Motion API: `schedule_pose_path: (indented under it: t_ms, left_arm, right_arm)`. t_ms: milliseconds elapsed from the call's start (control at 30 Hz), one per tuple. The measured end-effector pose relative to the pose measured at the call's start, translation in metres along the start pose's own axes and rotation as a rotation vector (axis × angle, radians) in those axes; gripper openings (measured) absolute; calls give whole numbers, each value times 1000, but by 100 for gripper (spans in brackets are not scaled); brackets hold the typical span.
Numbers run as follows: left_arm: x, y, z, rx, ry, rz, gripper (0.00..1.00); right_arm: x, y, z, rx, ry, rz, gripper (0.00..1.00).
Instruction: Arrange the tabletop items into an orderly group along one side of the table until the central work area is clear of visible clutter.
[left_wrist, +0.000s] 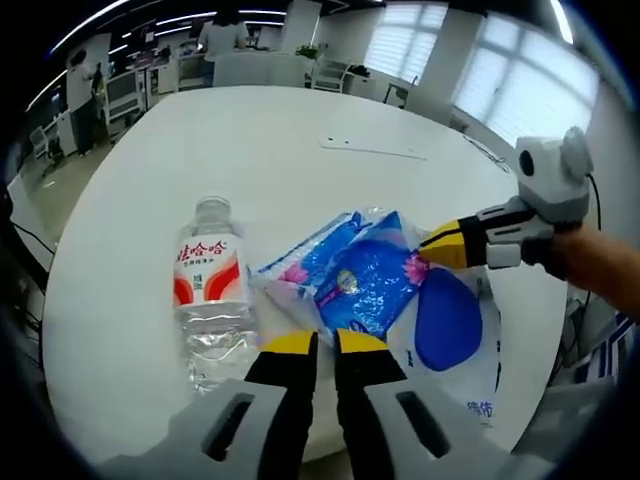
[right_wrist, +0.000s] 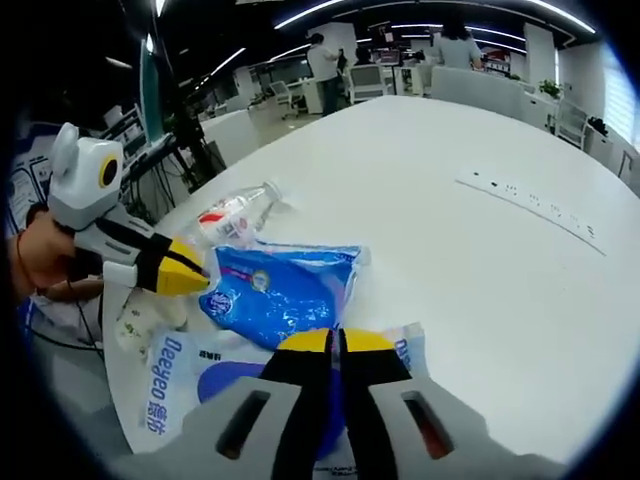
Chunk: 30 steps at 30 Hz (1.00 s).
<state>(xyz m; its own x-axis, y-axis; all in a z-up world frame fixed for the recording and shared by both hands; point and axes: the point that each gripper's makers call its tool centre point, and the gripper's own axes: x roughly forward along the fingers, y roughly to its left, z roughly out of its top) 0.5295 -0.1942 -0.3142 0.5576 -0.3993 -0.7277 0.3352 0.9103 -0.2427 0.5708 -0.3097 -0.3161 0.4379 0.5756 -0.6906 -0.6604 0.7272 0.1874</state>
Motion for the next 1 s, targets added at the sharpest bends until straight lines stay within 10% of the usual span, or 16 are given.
schedule_pose_path:
  t_ms: [1000]
  left_arm:
    - [-4,-18,20,30,-33,-40,0]
  right_arm:
    - [-27,-9,14,39,-71,-18,0]
